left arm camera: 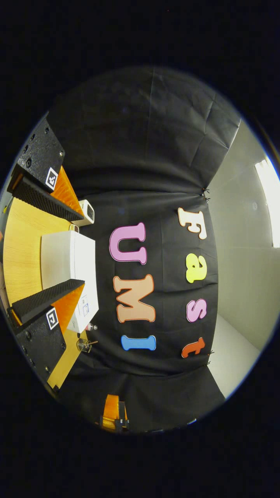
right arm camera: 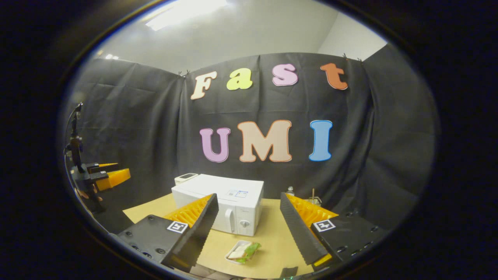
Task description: Open the microwave oven with the left hand, put the food in, and close the microwave oven.
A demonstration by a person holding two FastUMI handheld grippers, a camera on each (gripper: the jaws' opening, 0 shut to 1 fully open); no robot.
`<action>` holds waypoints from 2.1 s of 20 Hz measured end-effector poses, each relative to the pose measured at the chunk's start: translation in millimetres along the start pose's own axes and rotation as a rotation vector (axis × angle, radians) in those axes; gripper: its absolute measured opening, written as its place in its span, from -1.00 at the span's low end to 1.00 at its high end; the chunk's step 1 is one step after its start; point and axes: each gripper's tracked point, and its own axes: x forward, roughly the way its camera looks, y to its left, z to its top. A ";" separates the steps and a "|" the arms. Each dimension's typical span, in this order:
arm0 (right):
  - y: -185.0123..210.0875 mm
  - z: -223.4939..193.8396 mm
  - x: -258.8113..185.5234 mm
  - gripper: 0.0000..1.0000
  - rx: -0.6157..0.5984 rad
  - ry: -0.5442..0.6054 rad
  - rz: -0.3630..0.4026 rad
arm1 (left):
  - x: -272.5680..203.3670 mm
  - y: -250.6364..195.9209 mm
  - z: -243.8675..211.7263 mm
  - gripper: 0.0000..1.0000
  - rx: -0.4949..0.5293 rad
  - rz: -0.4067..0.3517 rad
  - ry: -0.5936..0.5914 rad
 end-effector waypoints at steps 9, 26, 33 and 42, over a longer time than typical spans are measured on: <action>-11.6 2.3 -5.1 1.00 0.017 -0.014 -0.015 | 10.9 -25.0 -53.4 0.80 -0.046 -0.109 0.032; -10.8 -7.6 4.7 1.00 0.057 -0.013 -0.001 | 87.3 -160.7 -194.3 0.79 -0.052 -0.243 0.053; 1.7 -17.8 16.7 0.98 0.087 0.010 0.061 | 152.4 -214.9 -266.6 0.70 -0.041 -0.262 0.077; 4.1 -29.0 19.2 0.83 0.047 0.033 0.065 | 211.6 -233.7 -302.1 0.63 -0.031 -0.254 0.101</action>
